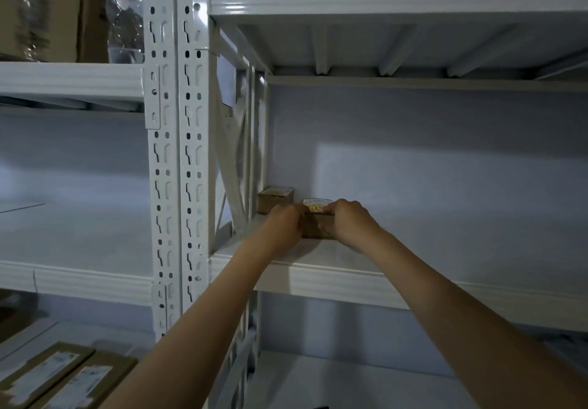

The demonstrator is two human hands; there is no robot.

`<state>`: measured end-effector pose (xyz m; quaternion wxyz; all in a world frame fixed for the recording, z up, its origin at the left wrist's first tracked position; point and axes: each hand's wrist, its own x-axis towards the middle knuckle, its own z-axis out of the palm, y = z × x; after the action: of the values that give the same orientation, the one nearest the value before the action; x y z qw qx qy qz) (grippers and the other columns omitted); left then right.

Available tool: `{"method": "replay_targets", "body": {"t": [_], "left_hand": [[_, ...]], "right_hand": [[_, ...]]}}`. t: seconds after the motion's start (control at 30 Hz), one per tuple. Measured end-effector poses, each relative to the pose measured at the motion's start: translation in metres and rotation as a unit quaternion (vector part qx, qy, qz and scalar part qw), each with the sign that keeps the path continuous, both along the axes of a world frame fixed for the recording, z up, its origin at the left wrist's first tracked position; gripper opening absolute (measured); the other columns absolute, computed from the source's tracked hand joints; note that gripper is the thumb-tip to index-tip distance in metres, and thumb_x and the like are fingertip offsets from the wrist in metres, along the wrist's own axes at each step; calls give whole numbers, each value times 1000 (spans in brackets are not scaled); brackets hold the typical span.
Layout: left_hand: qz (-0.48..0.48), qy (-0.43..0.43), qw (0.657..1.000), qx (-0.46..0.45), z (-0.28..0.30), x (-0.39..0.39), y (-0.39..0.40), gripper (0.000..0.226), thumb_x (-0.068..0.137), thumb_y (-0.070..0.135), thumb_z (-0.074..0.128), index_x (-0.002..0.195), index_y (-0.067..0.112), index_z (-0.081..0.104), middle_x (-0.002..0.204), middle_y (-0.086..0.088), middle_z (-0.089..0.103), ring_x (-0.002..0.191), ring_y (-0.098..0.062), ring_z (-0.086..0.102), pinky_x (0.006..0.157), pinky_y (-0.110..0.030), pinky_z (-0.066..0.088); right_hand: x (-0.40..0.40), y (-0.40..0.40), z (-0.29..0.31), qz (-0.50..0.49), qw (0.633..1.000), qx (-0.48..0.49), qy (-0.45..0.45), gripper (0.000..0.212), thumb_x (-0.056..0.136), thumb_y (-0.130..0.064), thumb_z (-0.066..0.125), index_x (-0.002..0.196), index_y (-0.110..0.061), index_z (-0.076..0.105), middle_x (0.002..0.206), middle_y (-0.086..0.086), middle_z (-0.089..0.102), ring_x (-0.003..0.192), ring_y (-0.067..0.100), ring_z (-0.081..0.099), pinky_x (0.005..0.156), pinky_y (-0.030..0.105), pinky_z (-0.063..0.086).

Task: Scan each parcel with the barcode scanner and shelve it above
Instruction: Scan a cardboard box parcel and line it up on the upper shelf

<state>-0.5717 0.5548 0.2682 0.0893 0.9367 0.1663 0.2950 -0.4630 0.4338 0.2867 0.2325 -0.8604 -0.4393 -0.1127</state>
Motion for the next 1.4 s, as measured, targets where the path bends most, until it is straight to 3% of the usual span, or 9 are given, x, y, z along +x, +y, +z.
{"method": "replay_targets", "body": {"t": [0.1, 0.23, 0.4, 0.63, 0.77, 0.87, 1.1, 1.27, 1.4], "left_hand": [[31, 66, 997, 25, 6, 10, 14, 41, 93, 3, 44, 130, 12, 57, 124, -14, 64, 113, -32, 60, 96, -40, 49], [94, 162, 981, 39, 15, 31, 34, 48, 94, 6, 40, 140, 16, 49, 140, -14, 50, 130, -34, 45, 107, -48, 41], [166, 236, 956, 57, 19, 52, 47, 62, 92, 4, 40, 151, 22, 32, 156, -14, 29, 148, -40, 6, 113, -67, 6], [195, 267, 939, 91, 24, 62, 61, 67, 94, 9, 37, 155, 28, 19, 161, -7, 22, 151, -33, 2, 110, -73, -5], [199, 289, 933, 85, 29, 67, 66, 66, 96, 13, 39, 155, 29, 16, 160, -1, 26, 151, -30, 6, 110, -73, -6], [204, 300, 928, 83, 30, 73, 68, 65, 97, 15, 41, 156, 26, 16, 158, -1, 30, 150, -29, 12, 111, -72, -3], [202, 292, 932, 76, 27, 82, 72, 60, 96, 12, 41, 154, 20, 24, 160, -4, 26, 151, -29, 7, 111, -72, -4], [178, 243, 951, 64, 18, 80, 76, 68, 91, 16, 45, 155, 20, 20, 162, -1, 19, 151, -30, 0, 109, -73, -9], [166, 215, 962, 32, 16, 75, 74, 79, 91, 23, 48, 157, 21, 4, 165, -1, 0, 151, -32, -5, 112, -71, -5]], "right_hand": [[6, 17, 10, 8, 997, -75, -4, 50, 94, -34, 60, 141, -19, 54, 128, 12, 62, 107, 29, 61, 85, 33, 53], [18, 43, 21, 2, 987, -157, -14, 51, 96, -28, 53, 146, -16, 48, 134, 14, 56, 115, 30, 58, 95, 34, 52], [33, 69, 26, 0, 975, -218, -39, 42, 99, -26, 51, 138, -11, 51, 132, 13, 57, 114, 28, 59, 91, 31, 49], [57, 100, 32, -11, 958, -274, -80, 34, 100, -28, 50, 126, -9, 60, 125, 10, 61, 101, 26, 59, 93, 33, 49], [64, 117, 32, -28, 947, -308, -82, 15, 101, -25, 48, 99, -11, 55, 112, 8, 52, 96, 22, 49, 105, 33, 45], [68, 125, 29, -27, 939, -328, -96, 33, 97, -20, 53, 128, -8, 54, 126, 12, 55, 104, 26, 55, 101, 34, 47], [73, 128, 26, -25, 944, -317, -91, 52, 97, -21, 54, 145, -8, 43, 135, 13, 53, 118, 28, 57, 87, 30, 46], [71, 125, 23, -18, 967, -251, -36, 58, 98, -30, 56, 150, -13, 38, 143, 12, 50, 124, 28, 53, 98, 32, 45], [62, 111, 18, 4, 991, -124, 44, 76, 97, -31, 58, 159, -18, 15, 153, 13, 39, 134, 31, 45, 106, 34, 39]]}}
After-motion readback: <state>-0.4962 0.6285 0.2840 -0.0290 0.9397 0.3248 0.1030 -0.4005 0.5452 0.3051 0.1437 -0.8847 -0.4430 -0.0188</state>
